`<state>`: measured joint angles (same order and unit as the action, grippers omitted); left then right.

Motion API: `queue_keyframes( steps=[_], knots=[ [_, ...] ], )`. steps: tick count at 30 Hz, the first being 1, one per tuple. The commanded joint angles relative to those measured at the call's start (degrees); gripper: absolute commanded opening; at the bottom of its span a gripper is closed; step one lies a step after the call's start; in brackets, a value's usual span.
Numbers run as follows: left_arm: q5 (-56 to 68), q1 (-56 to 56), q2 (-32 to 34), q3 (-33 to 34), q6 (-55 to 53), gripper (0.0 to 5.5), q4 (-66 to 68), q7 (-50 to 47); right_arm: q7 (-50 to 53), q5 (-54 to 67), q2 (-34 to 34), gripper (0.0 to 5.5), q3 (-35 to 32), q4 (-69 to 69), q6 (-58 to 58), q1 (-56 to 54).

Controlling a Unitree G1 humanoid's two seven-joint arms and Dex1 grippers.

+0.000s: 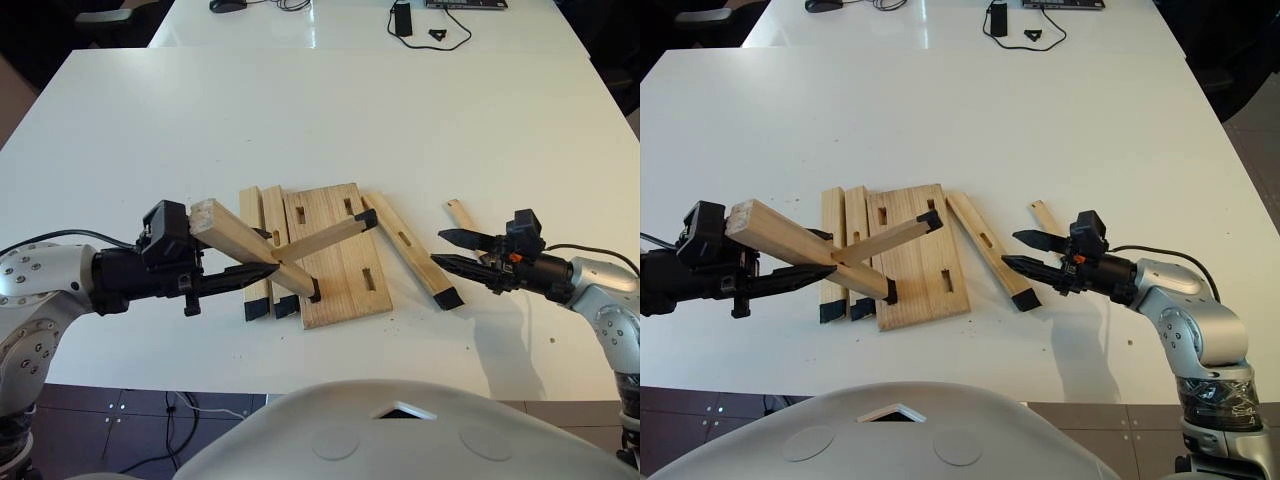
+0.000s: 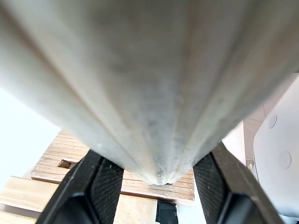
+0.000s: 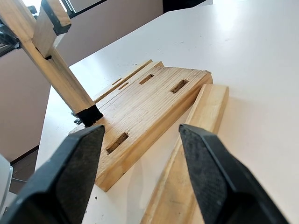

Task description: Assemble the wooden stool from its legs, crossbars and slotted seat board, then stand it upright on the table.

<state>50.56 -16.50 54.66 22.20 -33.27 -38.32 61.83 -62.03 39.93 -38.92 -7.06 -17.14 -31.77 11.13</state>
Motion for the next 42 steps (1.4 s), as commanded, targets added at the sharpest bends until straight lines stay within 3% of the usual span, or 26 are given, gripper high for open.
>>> queue_keyframes(
  steps=[1,7,15,21,29,36,37,42],
  knots=[
    [-9.8,-2.2,2.5,-4.4,3.8,2.03,0.1,1.4,0.6,-1.2,-0.2,2.92,0.1,0.3,1.1,-0.1],
    [-20.1,-5.1,4.3,-11.1,10.8,2.03,-0.7,2.4,0.5,-1.8,-0.3,2.92,0.5,0.7,1.3,-0.6],
    [-23.9,-2.9,3.8,-19.5,13.8,2.03,2.2,0.9,1.1,-2.3,0.5,2.92,1.2,1.1,1.1,-1.6],
    [-25.7,7.4,1.2,-26.1,14.5,2.03,8.1,-1.5,2.0,-2.3,1.2,2.92,1.7,1.7,1.2,-2.8],
    [-32.0,24.7,-1.8,-36.8,19.5,2.03,20.2,2.2,2.9,-2.7,2.4,2.92,3.1,3.8,1.5,-5.8],
    [-32.2,32.3,-3.3,-38.3,18.2,2.03,24.2,0.5,3.0,-2.9,2.9,2.92,2.8,4.9,1.9,-6.7],
    [-31.8,32.3,-2.8,-37.9,18.0,2.39,23.5,0.5,3.0,-3.0,3.0,2.92,2.8,4.9,2.0,-6.6],
    [-32.5,29.0,-2.5,-34.7,15.3,3.16,17.4,-2.7,3.0,-2.9,3.4,2.92,2.6,5.4,2.5,-6.5]
  ],
)
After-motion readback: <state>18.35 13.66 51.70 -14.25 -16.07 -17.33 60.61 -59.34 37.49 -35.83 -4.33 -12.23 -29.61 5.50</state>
